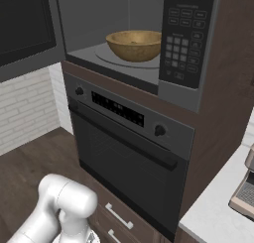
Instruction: Pick the avocado from the sink and place it in the bowl. Then pick the bowl and place it in the microwave. Then close the microwave door and press the start button.
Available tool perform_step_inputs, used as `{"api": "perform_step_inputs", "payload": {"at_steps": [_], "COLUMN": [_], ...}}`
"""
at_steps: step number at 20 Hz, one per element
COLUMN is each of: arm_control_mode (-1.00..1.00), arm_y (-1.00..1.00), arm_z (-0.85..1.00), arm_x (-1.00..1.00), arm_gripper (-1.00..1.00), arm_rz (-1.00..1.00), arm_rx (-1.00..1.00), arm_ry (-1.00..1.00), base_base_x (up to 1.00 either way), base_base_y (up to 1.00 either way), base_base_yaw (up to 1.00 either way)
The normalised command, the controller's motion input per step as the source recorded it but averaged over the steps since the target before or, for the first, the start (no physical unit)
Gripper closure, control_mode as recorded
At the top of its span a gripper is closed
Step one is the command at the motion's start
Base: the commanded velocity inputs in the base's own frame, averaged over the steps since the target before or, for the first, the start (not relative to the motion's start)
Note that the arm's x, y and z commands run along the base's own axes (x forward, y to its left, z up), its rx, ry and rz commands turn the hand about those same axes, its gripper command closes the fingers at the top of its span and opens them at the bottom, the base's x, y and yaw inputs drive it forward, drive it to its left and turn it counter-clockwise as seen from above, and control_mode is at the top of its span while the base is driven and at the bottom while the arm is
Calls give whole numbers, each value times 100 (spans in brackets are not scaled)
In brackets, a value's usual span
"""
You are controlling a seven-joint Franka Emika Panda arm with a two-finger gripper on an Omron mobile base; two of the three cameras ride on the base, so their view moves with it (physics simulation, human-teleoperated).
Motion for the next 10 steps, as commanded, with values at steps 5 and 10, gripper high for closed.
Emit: {"api": "perform_step_inputs", "payload": {"at_steps": [5,10], "arm_control_mode": [-100,-100], "arm_y": [78,72], "arm_z": [-32,-35], "arm_x": [48,33], "arm_gripper": [-100,-100], "arm_rz": [-7,-6], "arm_rx": [-1,0], "arm_ry": [0,0], "base_base_x": [0,0], "base_base_y": [0,0], "base_base_yaw": [0,0]}}
